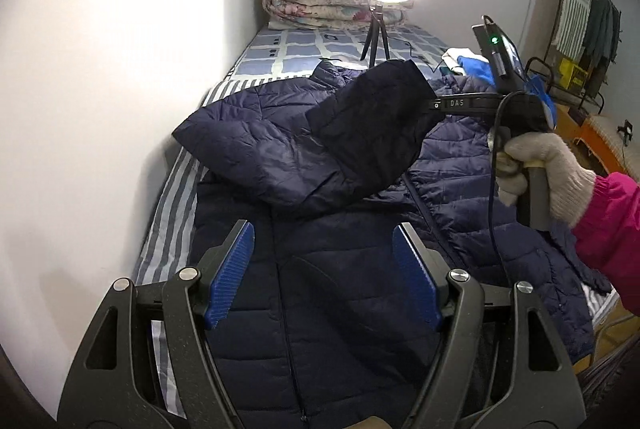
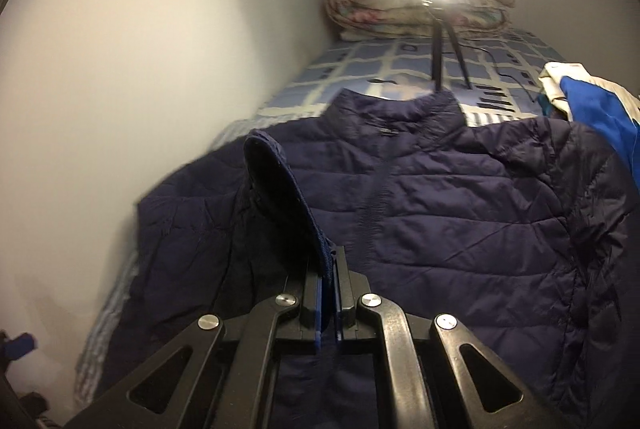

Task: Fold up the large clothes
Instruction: 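Lay the held sleeve across the jacket body and open the right tool, then grasp the other sleeve cuff with the left tool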

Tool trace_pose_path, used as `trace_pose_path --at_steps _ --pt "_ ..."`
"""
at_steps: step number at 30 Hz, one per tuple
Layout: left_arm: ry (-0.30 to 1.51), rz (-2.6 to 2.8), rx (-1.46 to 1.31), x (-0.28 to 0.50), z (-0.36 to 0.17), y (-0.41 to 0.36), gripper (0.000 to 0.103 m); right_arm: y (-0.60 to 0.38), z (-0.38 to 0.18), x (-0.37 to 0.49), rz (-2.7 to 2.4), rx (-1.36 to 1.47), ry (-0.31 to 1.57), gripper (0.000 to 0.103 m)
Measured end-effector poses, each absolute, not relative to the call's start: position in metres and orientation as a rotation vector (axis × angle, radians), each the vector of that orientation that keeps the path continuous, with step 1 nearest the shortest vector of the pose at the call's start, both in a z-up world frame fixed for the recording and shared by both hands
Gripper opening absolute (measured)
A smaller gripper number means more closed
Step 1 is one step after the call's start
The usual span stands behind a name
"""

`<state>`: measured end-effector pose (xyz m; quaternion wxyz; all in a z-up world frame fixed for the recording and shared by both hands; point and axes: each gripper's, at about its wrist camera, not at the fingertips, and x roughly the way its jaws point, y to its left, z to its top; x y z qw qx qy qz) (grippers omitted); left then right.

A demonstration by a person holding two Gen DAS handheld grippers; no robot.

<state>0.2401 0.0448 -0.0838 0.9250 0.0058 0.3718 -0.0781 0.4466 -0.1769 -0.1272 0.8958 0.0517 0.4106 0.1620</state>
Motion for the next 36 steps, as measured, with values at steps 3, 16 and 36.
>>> trace_pose_path --at_steps 3,16,36 --pt "0.755 -0.159 0.023 0.239 -0.084 0.046 0.074 -0.205 -0.139 0.461 0.239 0.135 0.833 0.001" --pt "0.773 -0.181 0.041 0.249 -0.08 0.022 0.074 -0.288 -0.174 0.483 0.034 0.195 0.865 0.001" --pt "0.664 -0.26 0.082 0.238 -0.059 -0.015 0.075 -0.308 -0.104 0.411 0.012 0.111 0.822 0.056"
